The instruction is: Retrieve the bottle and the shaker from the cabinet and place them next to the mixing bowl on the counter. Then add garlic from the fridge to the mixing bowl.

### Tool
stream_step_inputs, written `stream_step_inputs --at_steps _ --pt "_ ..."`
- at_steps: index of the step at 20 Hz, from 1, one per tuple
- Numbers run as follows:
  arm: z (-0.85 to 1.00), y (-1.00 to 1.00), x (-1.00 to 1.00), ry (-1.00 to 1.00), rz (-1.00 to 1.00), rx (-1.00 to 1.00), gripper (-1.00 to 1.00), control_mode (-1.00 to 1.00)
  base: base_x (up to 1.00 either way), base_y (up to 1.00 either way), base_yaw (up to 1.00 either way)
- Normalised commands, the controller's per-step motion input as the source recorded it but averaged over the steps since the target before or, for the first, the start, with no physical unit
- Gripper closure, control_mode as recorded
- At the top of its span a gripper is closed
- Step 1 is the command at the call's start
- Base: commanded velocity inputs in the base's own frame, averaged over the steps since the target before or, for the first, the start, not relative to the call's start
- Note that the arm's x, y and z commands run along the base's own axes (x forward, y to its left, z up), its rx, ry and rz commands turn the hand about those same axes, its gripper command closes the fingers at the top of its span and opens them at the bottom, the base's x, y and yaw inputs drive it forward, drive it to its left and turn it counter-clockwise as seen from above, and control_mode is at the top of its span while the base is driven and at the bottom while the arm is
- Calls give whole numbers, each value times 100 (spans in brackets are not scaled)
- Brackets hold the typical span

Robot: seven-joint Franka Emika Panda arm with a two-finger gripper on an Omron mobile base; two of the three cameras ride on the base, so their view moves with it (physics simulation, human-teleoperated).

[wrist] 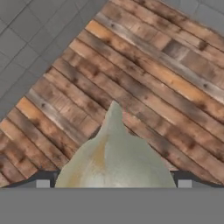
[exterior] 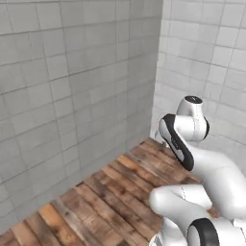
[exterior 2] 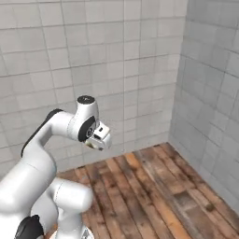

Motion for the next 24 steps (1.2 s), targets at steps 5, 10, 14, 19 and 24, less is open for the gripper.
stream_step_inputs --at_steps 5,10,14,19,24 --pt "0 0 0 0 0 0 100 100 12 0 84" --pt "0 0 0 0 0 0 100 100 21 0 77" --pt "0 0 0 0 0 0 100 100 25 -4 68" --pt "0 0 0 0 0 0 100 100 19 -10 62" --pt "0 0 0 0 0 0 100 100 13 -9 62"
